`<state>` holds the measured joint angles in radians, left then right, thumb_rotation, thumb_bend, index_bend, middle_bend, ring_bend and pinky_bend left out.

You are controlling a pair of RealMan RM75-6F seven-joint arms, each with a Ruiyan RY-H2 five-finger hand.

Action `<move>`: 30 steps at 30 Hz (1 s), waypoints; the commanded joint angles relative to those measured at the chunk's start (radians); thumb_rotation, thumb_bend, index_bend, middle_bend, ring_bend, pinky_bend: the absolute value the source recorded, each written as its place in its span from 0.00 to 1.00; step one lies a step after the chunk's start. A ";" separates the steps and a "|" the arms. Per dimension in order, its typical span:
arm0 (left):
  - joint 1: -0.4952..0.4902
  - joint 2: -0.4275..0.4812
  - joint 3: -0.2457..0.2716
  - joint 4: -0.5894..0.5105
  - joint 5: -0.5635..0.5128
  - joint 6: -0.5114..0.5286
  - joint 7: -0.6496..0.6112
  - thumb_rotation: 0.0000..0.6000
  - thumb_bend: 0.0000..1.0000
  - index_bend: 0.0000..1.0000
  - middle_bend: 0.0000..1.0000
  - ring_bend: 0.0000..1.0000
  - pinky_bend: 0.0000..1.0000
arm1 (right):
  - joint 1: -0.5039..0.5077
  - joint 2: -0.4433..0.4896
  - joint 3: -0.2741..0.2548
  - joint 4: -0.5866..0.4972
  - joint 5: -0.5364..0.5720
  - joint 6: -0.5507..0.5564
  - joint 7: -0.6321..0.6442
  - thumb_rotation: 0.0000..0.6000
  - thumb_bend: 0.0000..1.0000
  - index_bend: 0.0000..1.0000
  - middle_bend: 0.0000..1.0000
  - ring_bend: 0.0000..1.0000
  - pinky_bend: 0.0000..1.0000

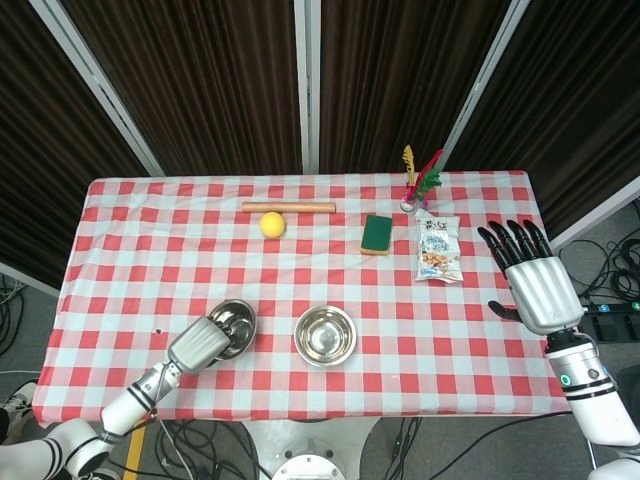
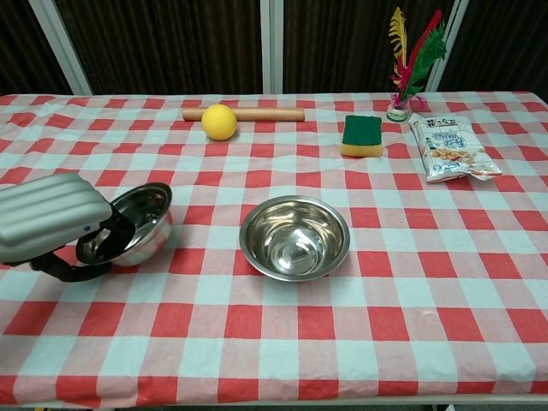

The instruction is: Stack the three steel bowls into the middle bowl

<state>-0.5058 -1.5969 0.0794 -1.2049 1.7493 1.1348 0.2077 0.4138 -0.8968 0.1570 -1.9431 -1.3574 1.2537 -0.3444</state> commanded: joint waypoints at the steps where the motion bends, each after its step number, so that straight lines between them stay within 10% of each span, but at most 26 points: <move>1: -0.004 -0.009 0.001 0.014 0.011 0.021 -0.007 1.00 0.37 0.70 0.72 0.68 0.71 | -0.001 0.000 -0.001 0.003 -0.001 -0.002 0.002 1.00 0.00 0.00 0.06 0.00 0.00; 30: -0.207 -0.125 -0.174 -0.250 -0.101 -0.155 0.341 1.00 0.38 0.71 0.74 0.68 0.71 | -0.070 0.085 0.113 -0.031 0.029 0.167 0.206 1.00 0.04 0.00 0.07 0.00 0.00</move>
<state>-0.7039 -1.7041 -0.0823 -1.4499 1.6643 0.9884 0.5375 0.3473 -0.8161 0.2641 -1.9759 -1.3350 1.4176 -0.1444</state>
